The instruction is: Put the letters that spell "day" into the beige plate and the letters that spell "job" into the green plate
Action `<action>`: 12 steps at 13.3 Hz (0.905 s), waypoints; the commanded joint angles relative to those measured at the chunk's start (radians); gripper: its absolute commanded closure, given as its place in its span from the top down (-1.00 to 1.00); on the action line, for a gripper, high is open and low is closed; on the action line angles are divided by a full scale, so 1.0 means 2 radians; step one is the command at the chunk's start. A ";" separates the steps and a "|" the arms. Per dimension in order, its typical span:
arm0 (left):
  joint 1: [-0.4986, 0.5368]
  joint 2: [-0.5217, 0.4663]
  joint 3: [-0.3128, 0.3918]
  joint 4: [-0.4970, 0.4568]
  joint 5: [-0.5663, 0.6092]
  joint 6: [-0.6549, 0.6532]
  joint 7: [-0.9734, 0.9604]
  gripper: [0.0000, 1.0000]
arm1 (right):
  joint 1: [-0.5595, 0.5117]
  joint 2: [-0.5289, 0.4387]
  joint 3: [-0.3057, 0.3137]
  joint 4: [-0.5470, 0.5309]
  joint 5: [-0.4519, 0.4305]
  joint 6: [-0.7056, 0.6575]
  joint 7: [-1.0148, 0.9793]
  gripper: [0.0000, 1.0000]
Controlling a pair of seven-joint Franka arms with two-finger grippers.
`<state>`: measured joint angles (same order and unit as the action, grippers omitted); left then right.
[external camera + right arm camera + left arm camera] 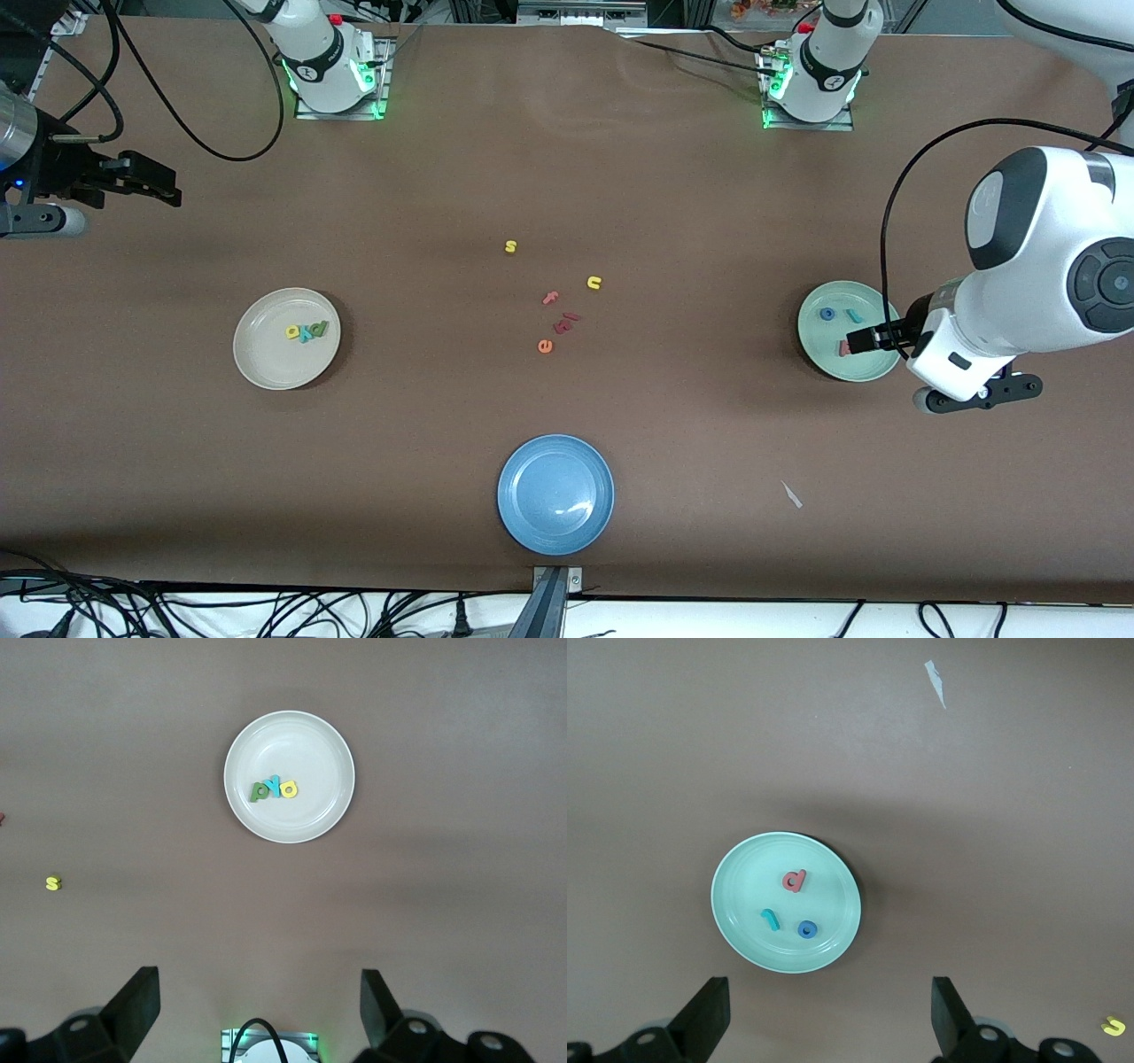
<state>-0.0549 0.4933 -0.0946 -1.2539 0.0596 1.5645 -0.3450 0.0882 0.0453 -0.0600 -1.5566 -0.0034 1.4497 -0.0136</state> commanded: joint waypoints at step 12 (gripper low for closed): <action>0.025 -0.014 0.006 0.016 -0.014 0.013 0.152 0.98 | -0.009 0.006 0.007 0.012 -0.006 0.001 -0.003 1.00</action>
<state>-0.0072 0.4796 -0.0900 -1.2213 0.0571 1.5797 -0.0862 0.0851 0.0461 -0.0600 -1.5561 -0.0039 1.4545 -0.0136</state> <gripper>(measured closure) 0.009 0.000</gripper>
